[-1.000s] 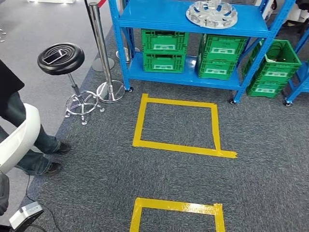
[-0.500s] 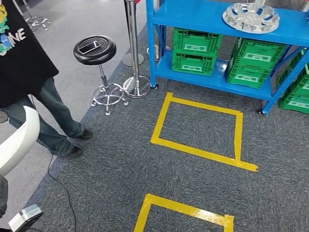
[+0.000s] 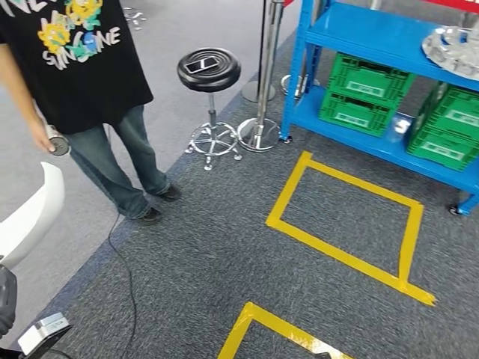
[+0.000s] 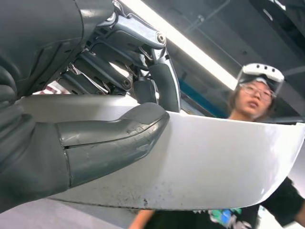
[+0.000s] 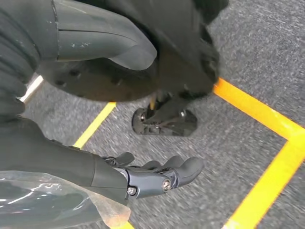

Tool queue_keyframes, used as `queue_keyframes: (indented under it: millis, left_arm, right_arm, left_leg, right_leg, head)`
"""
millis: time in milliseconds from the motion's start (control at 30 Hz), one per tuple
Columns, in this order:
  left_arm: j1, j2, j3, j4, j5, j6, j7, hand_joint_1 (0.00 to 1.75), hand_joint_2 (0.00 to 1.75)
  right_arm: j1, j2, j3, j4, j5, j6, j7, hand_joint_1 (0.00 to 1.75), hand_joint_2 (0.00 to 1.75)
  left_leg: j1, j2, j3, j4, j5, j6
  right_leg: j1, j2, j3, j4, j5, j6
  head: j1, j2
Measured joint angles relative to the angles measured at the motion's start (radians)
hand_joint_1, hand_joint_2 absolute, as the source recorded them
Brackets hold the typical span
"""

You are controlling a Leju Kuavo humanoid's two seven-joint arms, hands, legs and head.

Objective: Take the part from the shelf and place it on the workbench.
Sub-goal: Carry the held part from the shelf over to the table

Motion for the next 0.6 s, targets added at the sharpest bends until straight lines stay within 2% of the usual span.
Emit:
queue_keyframes:
  millis: [33, 67, 133, 167, 200, 267, 300, 333, 367, 400, 433, 500, 533, 567, 600]
  left_arm:
    - [-0.001, 0.000, 0.000, 0.000, 0.000, 0.000, 0.000, 1.75, 1.75]
    - [-0.001, 0.000, 0.000, 0.000, 0.000, 0.000, 0.000, 1.75, 1.75]
    - [0.000, 0.000, 0.000, 0.000, 0.000, 0.000, 0.000, 1.75, 1.75]
    - [0.001, 0.000, 0.000, 0.000, 0.000, 0.000, 0.000, 1.75, 1.75]
    - [0.000, 0.001, 0.000, 0.000, 0.001, 0.000, 0.000, 1.75, 1.75]
    - [-0.004, 0.002, 0.000, 0.000, 0.002, 0.000, 0.000, 1.75, 1.75]
    - [-0.005, 0.002, 0.000, 0.001, 0.002, 0.000, 0.000, 1.75, 1.75]
    - [-0.005, 0.002, -0.001, 0.001, 0.003, 0.000, 0.001, 1.75, 1.75]
    - [-0.005, 0.002, -0.001, 0.002, 0.005, 0.000, 0.002, 1.75, 1.75]
    - [-0.005, 0.002, -0.001, 0.003, 0.006, 0.000, 0.002, 1.75, 1.75]
    - [-0.006, 0.003, -0.001, 0.004, 0.007, 0.000, 0.003, 1.75, 1.75]
    - [-0.011, 0.005, -0.001, 0.006, 0.007, 0.000, 0.004, 1.75, 1.75]
    - [-0.015, 0.006, -0.001, 0.008, 0.007, -0.001, 0.004, 1.75, 1.75]
    - [-0.019, 0.007, -0.002, 0.009, 0.007, -0.001, 0.005, 1.75, 1.75]
    - [-0.022, 0.009, -0.002, 0.011, 0.006, -0.001, 0.006, 1.75, 1.75]
  right_arm:
    - [0.000, 0.000, 0.000, 0.000, 0.000, -0.001, 0.000, 0.00, 1.75]
    - [0.000, 0.000, 0.000, 0.000, 0.000, -0.001, 0.000, 0.00, 1.75]
    - [0.000, 0.000, 0.002, 0.000, 0.000, -0.002, 0.001, 0.00, 1.75]
    - [-0.001, 0.000, 0.003, 0.000, 0.000, -0.002, 0.001, 0.00, 1.75]
    - [-0.001, 0.000, 0.004, 0.000, -0.001, -0.003, 0.000, 0.00, 1.75]
    - [0.001, -0.001, 0.005, 0.001, -0.001, -0.004, 0.000, 0.00, 1.75]
    - [0.002, -0.001, 0.006, 0.001, -0.001, -0.004, 0.000, 0.00, 1.75]
    - [0.002, -0.001, 0.006, 0.001, -0.001, -0.004, 0.000, 0.00, 1.75]
    - [0.002, -0.001, 0.006, 0.001, -0.002, -0.004, 0.000, 0.00, 1.75]
    - [0.001, -0.001, 0.006, 0.001, -0.002, -0.004, 0.000, 0.00, 1.75]
    - [0.000, 0.000, 0.006, 0.001, -0.003, -0.005, 0.000, 0.00, 1.75]
    - [-0.002, 0.000, 0.006, 0.001, -0.006, -0.005, -0.001, 0.00, 1.75]
    - [-0.003, 0.000, 0.006, 0.001, -0.007, -0.006, -0.002, 0.00, 1.75]
    - [-0.004, 0.000, 0.006, 0.001, -0.008, -0.006, -0.002, 0.00, 1.75]
    - [-0.006, 0.000, 0.006, 0.001, -0.010, -0.006, -0.003, 0.00, 1.75]
  left_leg:
    - [0.000, -0.011, -0.004, 0.003, 0.001, -0.006]
    - [0.002, -0.023, -0.009, 0.004, 0.003, -0.012]
    - [0.006, -0.039, -0.016, 0.005, 0.007, -0.026]
    - [0.005, -0.025, -0.021, 0.015, 0.001, -0.031]
    - [0.004, 0.000, -0.033, 0.040, -0.015, -0.037]
    - [0.004, 0.057, -0.081, 0.149, -0.076, -0.047]
    - [0.006, 0.070, -0.112, 0.216, -0.106, -0.051]
    - [0.008, 0.075, -0.135, 0.267, -0.124, -0.054]
    - [0.010, 0.077, -0.142, 0.285, -0.123, -0.056]
    - [0.010, 0.082, -0.127, 0.261, -0.102, -0.056]
    - [0.011, 0.091, -0.094, 0.203, -0.070, -0.055]
    - [0.006, 0.133, -0.020, 0.067, -0.023, -0.047]
    - [0.003, 0.147, 0.000, 0.026, -0.016, -0.040]
    - [-0.001, 0.153, 0.007, 0.009, -0.018, -0.033]
    - [-0.003, 0.143, 0.006, 0.006, -0.020, -0.026]
  right_leg:
    - [0.000, 0.018, 0.018, -0.036, 0.008, -0.002]
    - [0.000, 0.026, 0.026, -0.050, 0.007, -0.003]
    - [0.000, 0.003, 0.032, -0.055, 0.009, -0.010]
    - [-0.001, -0.010, 0.035, -0.058, 0.011, -0.015]
    - [-0.003, -0.025, 0.037, -0.062, 0.013, -0.021]
    - [-0.003, -0.055, 0.039, -0.064, 0.013, -0.028]
    - [-0.001, -0.070, 0.039, -0.064, 0.012, -0.029]
    - [-0.001, -0.086, 0.039, -0.064, 0.011, -0.030]
    - [-0.001, -0.101, 0.039, -0.064, 0.010, -0.029]
    - [-0.001, -0.115, 0.040, -0.064, 0.009, -0.028]
    - [-0.001, -0.128, 0.042, -0.064, 0.007, -0.026]
    - [0.003, -0.150, 0.046, -0.063, 0.001, -0.018]
    - [0.006, -0.160, 0.046, -0.063, -0.002, -0.013]
    - [0.009, -0.170, 0.047, -0.064, -0.006, -0.008]
    - [0.010, -0.180, 0.049, -0.066, -0.008, -0.002]
  head:
    - [0.000, 0.000]
    - [0.000, 0.000]
    - [0.000, 0.000]
    - [-0.002, 0.000]
    - [-0.004, 0.000]
    - [-0.009, 0.000]
    - [-0.010, 0.000]
    - [-0.010, 0.000]
    - [-0.010, 0.000]
    - [-0.011, 0.000]
    - [-0.010, 0.000]
    - [-0.011, 0.000]
    - [-0.011, 0.000]
    - [-0.010, 0.000]
    - [-0.010, 0.000]
